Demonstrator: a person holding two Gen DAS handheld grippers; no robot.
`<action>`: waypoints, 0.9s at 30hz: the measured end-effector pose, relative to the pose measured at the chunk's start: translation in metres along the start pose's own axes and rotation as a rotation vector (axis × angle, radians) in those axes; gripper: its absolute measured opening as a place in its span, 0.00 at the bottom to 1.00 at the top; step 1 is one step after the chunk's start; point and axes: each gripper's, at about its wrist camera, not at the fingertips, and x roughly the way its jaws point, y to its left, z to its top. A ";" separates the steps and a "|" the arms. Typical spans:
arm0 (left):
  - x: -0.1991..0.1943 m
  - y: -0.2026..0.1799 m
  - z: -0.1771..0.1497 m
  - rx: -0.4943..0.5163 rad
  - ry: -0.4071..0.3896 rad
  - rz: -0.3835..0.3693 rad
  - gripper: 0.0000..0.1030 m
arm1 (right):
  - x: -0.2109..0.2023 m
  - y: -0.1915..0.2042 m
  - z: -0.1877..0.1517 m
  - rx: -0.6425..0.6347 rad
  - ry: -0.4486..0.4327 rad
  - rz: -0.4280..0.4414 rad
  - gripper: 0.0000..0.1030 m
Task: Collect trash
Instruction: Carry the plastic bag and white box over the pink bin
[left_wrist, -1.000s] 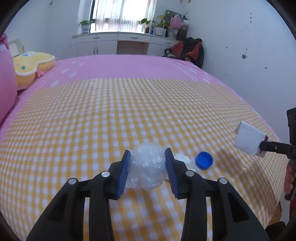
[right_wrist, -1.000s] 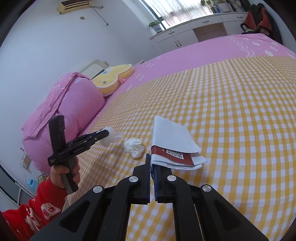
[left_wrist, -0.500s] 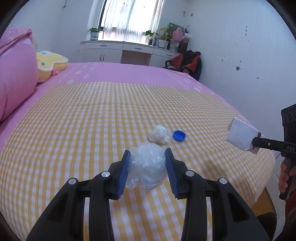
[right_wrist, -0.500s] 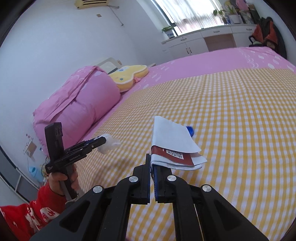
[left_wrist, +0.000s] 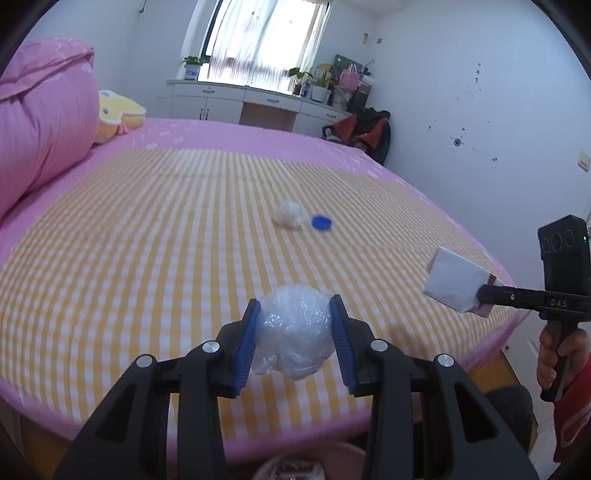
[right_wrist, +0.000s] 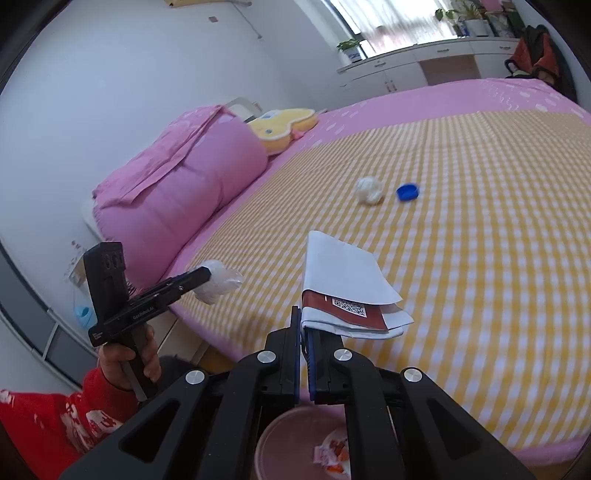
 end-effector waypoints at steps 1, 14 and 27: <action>-0.006 -0.004 -0.011 0.001 0.008 -0.002 0.38 | -0.001 0.003 -0.009 -0.003 0.001 0.003 0.07; -0.035 -0.033 -0.105 0.020 0.114 -0.024 0.38 | 0.010 0.012 -0.114 0.057 0.087 0.007 0.08; 0.001 -0.033 -0.171 0.014 0.299 -0.019 0.38 | 0.054 0.008 -0.181 0.139 0.264 0.035 0.08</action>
